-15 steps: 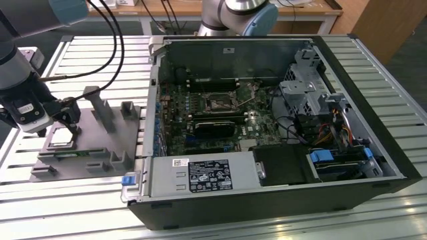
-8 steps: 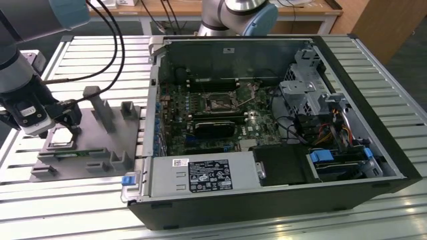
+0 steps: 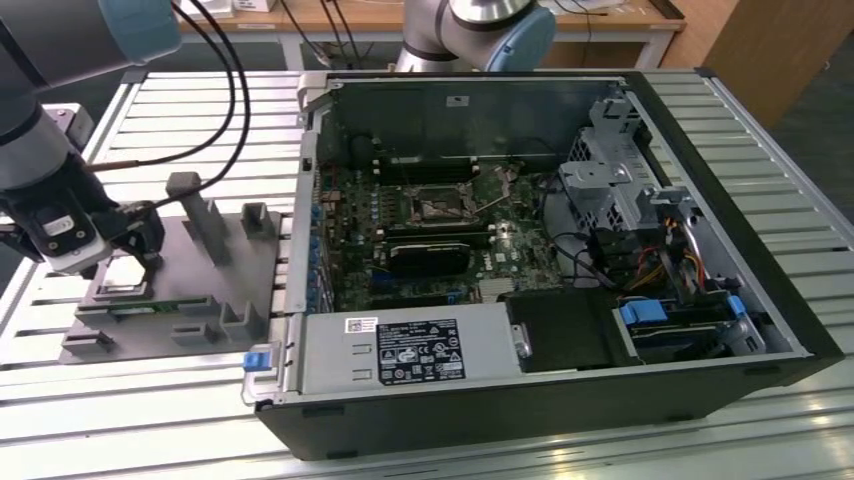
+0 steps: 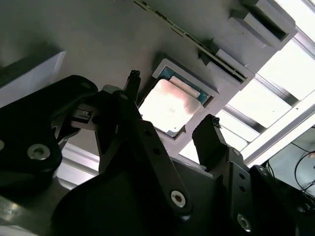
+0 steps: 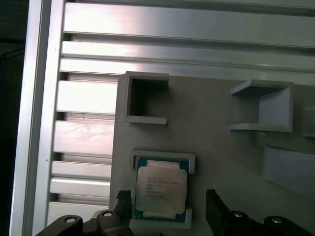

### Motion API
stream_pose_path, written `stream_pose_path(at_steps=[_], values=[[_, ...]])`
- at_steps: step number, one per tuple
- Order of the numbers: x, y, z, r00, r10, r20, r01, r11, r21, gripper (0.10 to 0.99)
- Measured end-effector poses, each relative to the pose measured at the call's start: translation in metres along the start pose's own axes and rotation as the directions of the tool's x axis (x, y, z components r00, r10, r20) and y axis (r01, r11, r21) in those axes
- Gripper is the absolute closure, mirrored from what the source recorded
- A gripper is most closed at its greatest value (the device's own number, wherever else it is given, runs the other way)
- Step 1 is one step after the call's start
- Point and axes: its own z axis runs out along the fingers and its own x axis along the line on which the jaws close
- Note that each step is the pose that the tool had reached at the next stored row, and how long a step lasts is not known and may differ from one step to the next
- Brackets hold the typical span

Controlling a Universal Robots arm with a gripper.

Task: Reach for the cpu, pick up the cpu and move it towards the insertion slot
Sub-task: 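Pick up the cpu and move it towards the insertion slot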

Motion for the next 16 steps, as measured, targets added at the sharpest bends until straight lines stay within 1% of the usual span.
stream_pose_path(at_steps=[9, 13, 16], values=[[0.0008, 0.0003, 0.0061, 1.0, 0.001, 0.0, -0.001, 1.0, 0.0, 0.38], [0.0009, 0.0023, 0.0083, 1.0, 0.002, 0.0, -0.002, 1.0, 0.0, 0.38], [0.0015, 0.0025, 0.0098, 1.0, 0.003, 0.0, -0.003, 1.0, 0.0, 0.38]])
